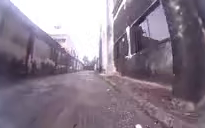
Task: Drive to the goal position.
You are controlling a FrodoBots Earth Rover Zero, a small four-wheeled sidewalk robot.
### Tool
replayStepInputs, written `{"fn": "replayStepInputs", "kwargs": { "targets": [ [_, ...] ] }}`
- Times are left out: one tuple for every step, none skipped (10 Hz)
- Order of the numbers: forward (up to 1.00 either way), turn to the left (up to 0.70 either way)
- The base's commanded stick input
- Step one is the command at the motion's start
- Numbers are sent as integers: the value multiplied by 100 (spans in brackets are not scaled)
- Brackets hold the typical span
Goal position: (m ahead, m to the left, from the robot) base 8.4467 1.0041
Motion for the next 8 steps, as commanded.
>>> {"fn": "replayStepInputs", "kwargs": {
  "targets": [
    [100, 1],
    [100, 1],
    [100, 1],
    [100, 1],
    [100, 1],
    [100, 1],
    [100, 1],
    [100, 1]
  ]
}}
